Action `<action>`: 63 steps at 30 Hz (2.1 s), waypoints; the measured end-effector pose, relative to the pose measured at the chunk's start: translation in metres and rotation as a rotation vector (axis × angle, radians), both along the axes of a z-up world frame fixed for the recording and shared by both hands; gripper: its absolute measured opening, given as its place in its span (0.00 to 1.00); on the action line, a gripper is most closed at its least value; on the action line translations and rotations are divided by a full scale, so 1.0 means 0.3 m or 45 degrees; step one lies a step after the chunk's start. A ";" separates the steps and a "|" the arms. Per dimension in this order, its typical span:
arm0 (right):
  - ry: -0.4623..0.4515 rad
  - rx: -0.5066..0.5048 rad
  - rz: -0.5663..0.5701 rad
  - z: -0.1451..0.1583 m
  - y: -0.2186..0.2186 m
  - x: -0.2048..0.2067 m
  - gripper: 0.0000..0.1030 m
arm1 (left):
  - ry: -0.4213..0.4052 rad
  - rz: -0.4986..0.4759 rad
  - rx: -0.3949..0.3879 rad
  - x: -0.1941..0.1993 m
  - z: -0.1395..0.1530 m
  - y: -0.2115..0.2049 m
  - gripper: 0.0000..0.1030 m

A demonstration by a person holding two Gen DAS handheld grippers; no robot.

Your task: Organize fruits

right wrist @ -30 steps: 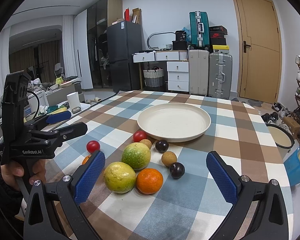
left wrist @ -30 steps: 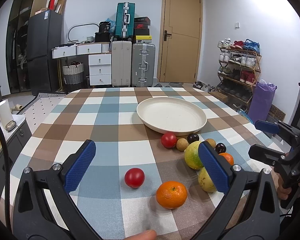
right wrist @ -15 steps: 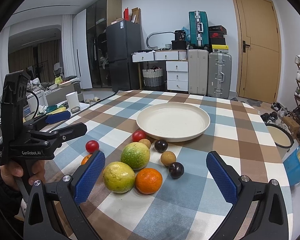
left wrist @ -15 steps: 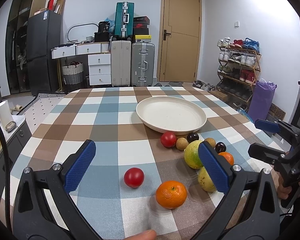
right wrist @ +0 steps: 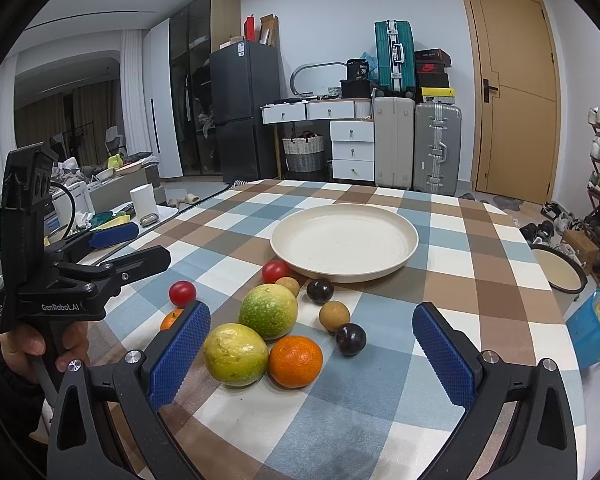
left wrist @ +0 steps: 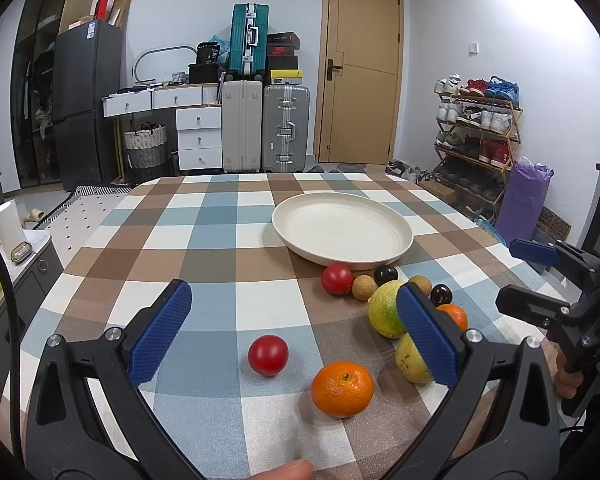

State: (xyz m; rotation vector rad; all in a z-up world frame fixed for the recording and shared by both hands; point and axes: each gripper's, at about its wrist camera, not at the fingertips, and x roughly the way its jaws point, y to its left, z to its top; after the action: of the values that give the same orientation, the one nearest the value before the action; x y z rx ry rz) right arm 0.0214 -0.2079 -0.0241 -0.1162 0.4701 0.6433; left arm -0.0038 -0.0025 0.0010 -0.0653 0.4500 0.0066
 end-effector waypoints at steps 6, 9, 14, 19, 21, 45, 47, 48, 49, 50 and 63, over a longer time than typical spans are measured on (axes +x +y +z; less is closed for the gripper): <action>0.005 0.002 -0.003 -0.002 -0.002 0.000 1.00 | 0.000 -0.001 -0.001 -0.002 0.000 0.001 0.99; 0.005 0.000 -0.004 -0.003 -0.003 -0.002 1.00 | 0.001 -0.001 0.000 0.001 0.000 0.000 0.99; 0.005 0.000 -0.005 -0.002 -0.002 -0.001 1.00 | 0.000 0.000 0.001 0.000 0.000 0.000 0.99; 0.006 0.000 -0.005 -0.002 -0.002 -0.001 1.00 | 0.001 -0.001 0.000 0.001 0.000 0.000 0.99; 0.006 0.001 -0.004 -0.002 -0.002 -0.001 1.00 | 0.000 0.000 0.000 0.000 0.000 0.000 0.99; 0.059 -0.039 -0.030 -0.025 0.019 0.020 1.00 | 0.018 -0.021 0.001 0.017 -0.011 -0.009 0.99; 0.074 -0.056 -0.044 -0.030 0.027 0.029 1.00 | 0.030 -0.026 0.000 0.022 -0.013 -0.010 0.99; 0.080 -0.061 -0.048 -0.031 0.029 0.032 1.00 | 0.037 -0.026 0.000 0.026 -0.013 -0.011 0.99; 0.083 -0.063 -0.055 -0.033 0.029 0.035 1.00 | 0.040 -0.022 0.003 0.027 -0.014 -0.011 0.99; 0.085 -0.061 -0.057 -0.032 0.026 0.036 1.00 | 0.041 -0.014 0.007 0.029 -0.015 -0.012 0.99; 0.129 -0.099 -0.042 -0.039 0.032 0.068 1.00 | 0.085 -0.076 -0.001 0.021 -0.020 -0.021 0.99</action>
State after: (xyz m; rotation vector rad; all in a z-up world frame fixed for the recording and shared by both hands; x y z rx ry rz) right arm 0.0417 -0.1983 -0.0359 -0.1497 0.5939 0.6004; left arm 0.0026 -0.0088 -0.0048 -0.0521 0.5186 -0.0502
